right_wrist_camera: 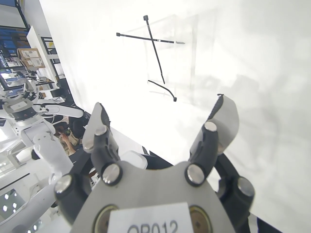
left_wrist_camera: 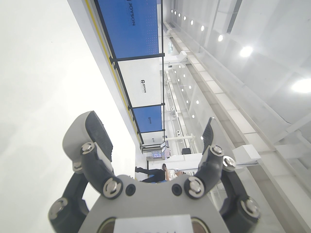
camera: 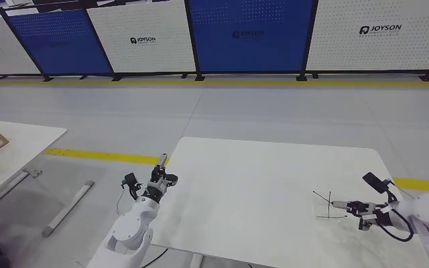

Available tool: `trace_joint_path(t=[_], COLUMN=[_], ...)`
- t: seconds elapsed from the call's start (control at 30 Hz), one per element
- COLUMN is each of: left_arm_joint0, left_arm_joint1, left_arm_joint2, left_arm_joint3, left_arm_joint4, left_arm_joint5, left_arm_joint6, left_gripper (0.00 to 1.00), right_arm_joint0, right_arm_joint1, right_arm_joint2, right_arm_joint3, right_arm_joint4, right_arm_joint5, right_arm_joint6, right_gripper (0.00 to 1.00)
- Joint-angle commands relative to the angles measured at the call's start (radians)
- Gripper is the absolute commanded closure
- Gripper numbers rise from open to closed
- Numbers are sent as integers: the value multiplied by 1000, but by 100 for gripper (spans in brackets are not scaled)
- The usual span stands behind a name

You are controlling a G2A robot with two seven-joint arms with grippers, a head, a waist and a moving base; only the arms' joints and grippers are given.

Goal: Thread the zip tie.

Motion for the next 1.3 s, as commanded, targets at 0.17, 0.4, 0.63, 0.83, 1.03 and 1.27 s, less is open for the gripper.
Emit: trace_joint_path(t=[0.17, 0.4, 0.63, 0.83, 1.03, 1.27], left_arm_joint0=[0, 0, 0, 0, 0, 0], left_arm_joint1=[0, 0, 0, 0, 0, 0], left_arm_joint2=[0, 0, 0, 0, 0, 0], left_arm_joint3=[0, 0, 0, 0, 0, 0], left_arm_joint4=[0, 0, 0, 0, 0, 0], left_arm_joint5=[0, 0, 0, 0, 0, 0], left_arm_joint6=[0, 0, 0, 0, 0, 0], left_gripper=[0, 0, 0, 0, 0, 0], right_arm_joint0=[24, 37, 47, 55, 63, 76], right_arm_joint1=[-1, 0, -1, 0, 1, 0], right_arm_joint2=[-24, -37, -51, -59, -61, -76], right_arm_joint3=[35, 56, 69, 80, 89, 101], right_arm_joint4=[-7, -13, -15, -13, -11, -12], right_arm_joint5=[6, 17, 27, 33, 41, 48], right_arm_joint6=[11, 16, 17, 15, 12, 13], right_gripper=[66, 68, 76, 78, 78, 82])
